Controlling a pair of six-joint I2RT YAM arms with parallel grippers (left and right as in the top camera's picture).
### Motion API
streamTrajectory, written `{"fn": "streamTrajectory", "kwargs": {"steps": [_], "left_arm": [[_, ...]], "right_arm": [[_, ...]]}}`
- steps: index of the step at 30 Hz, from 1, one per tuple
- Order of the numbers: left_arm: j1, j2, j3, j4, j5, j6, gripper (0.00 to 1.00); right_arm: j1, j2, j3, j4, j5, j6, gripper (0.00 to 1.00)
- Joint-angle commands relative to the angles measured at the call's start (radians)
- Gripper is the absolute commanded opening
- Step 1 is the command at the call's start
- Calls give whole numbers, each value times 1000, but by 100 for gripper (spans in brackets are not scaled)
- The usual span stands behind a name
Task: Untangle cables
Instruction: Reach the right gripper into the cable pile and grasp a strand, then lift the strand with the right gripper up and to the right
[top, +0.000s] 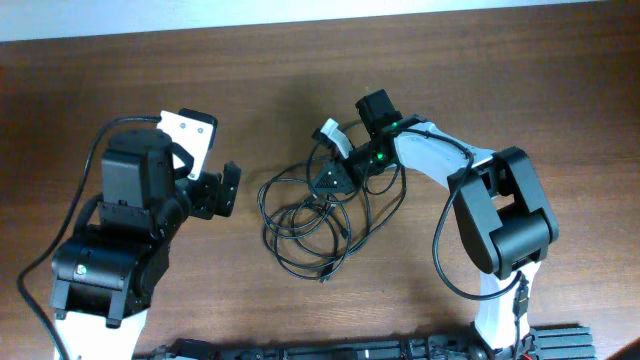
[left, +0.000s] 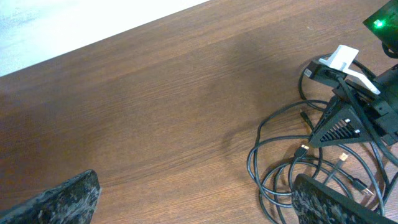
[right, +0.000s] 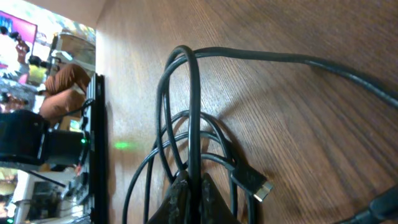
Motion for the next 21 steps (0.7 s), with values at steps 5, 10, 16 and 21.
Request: {"fn": "streamTrajectory", "kwargs": {"steps": [5,10,16,21], "left_arm": [[5,-4,7,1,8,-13,99],[5,-4,7,1,8,-13,99],[5,-4,7,1,8,-13,99],[5,-4,7,1,8,-13,99]], "right_arm": [[-26,-63,2,-63,-12,-4,4],[-39,-319,180,-307,257,-1,4],[-39,-585,445,-335,414,-1,4],[-39,-736,509,-200,476,53,4]]}}
